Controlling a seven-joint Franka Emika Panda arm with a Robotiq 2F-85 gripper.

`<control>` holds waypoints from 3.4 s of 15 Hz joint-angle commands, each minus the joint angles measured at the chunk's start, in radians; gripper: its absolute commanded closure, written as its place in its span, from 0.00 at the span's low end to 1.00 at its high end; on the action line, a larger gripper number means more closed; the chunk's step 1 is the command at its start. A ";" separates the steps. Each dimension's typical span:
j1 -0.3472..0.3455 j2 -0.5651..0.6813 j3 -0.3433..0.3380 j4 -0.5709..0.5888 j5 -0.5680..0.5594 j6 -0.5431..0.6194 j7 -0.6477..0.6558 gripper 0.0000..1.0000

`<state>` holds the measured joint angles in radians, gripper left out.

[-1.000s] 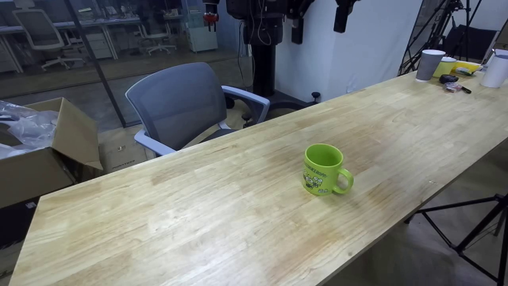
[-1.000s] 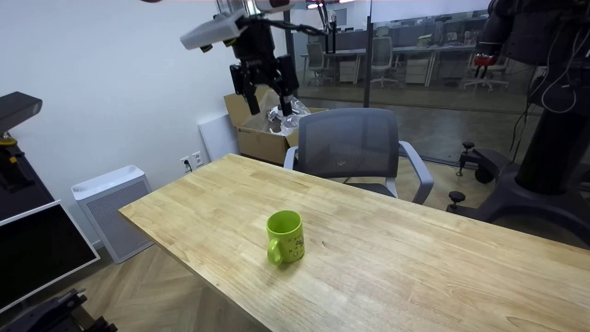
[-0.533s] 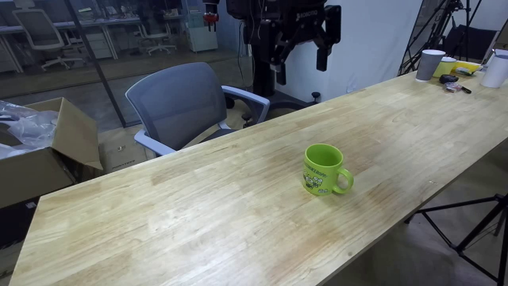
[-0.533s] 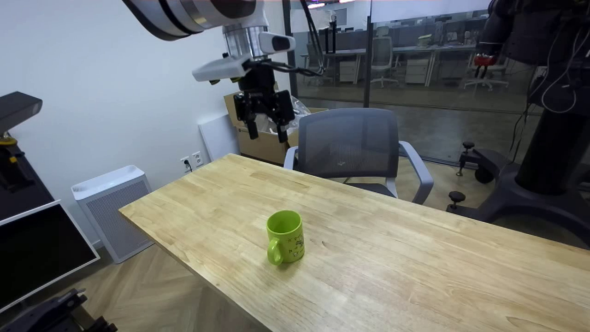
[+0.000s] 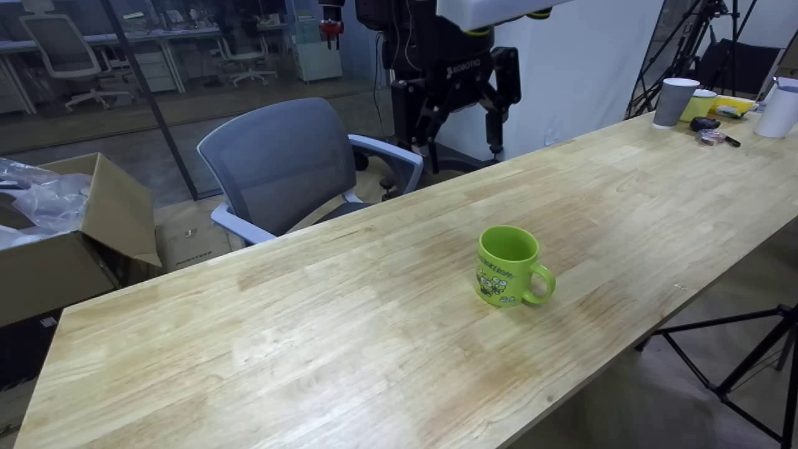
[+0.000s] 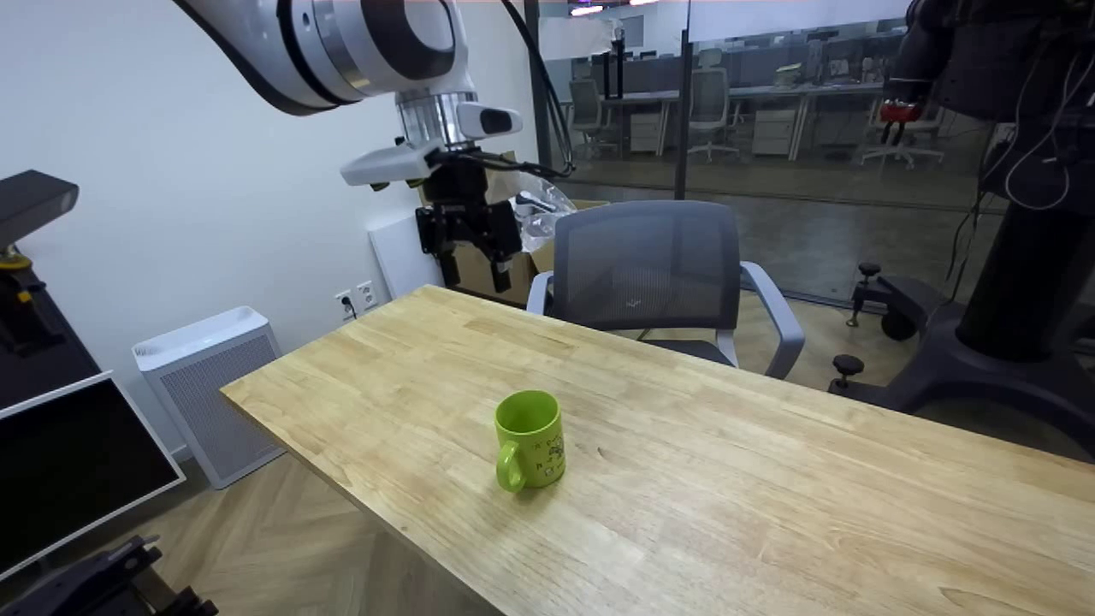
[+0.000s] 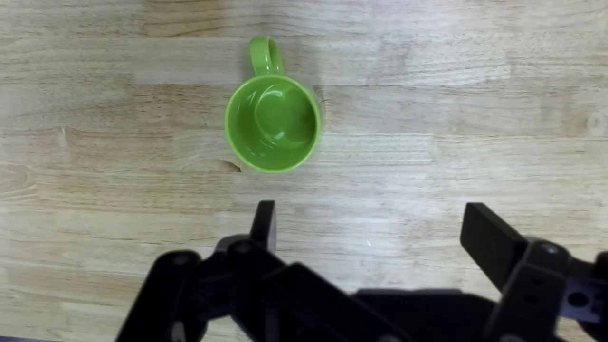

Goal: Pick up the cup from the table and slightly move it to the right.

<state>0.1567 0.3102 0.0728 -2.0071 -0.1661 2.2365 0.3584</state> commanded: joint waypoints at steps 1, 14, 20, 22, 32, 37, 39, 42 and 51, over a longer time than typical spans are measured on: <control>0.029 0.009 -0.027 -0.011 -0.037 0.002 0.057 0.00; 0.023 0.050 -0.045 -0.037 -0.022 0.007 0.018 0.00; 0.024 0.050 -0.045 -0.037 -0.023 0.007 0.018 0.00; 0.024 0.065 -0.046 -0.040 -0.022 0.015 0.019 0.00; 0.034 0.214 -0.054 -0.081 -0.010 0.132 0.004 0.00; 0.045 0.242 -0.070 -0.113 -0.026 0.265 -0.022 0.00; 0.052 0.243 -0.077 -0.120 -0.030 0.269 -0.030 0.00; 0.066 0.240 -0.088 -0.129 -0.044 0.283 -0.037 0.00; 0.038 0.240 -0.048 -0.064 -0.011 0.200 -0.186 0.00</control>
<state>0.2162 0.5519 0.0014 -2.1100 -0.2058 2.4799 0.2331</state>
